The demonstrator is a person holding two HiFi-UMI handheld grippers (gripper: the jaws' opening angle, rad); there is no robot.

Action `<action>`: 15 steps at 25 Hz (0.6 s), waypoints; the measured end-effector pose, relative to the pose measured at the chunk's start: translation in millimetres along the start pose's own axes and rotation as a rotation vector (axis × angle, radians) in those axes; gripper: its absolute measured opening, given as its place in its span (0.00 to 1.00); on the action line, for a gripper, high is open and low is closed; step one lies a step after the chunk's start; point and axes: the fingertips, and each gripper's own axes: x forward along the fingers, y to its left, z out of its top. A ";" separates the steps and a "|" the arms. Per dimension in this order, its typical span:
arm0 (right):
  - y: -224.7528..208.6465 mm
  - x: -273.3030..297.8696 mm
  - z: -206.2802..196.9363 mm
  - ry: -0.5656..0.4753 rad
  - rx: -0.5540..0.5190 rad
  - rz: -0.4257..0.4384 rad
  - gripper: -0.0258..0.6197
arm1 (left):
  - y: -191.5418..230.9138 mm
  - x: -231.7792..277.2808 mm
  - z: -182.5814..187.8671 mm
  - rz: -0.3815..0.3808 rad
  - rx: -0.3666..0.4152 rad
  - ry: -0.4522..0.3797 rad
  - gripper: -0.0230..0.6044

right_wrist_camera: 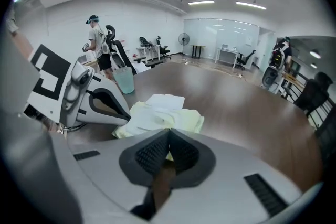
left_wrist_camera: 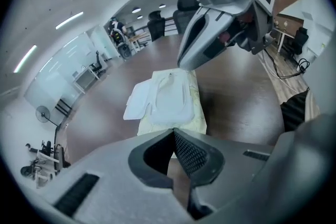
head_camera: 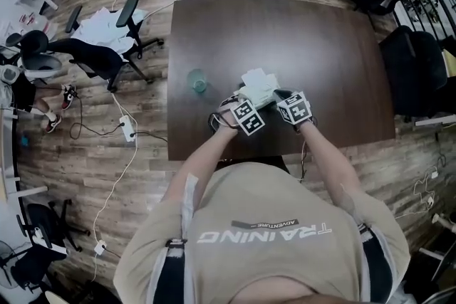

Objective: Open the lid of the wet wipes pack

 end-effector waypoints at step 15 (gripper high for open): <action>40.2 -75.1 51.5 -0.242 0.014 0.047 0.06 | 33.8 -84.6 48.1 -0.042 -0.486 -0.400 0.05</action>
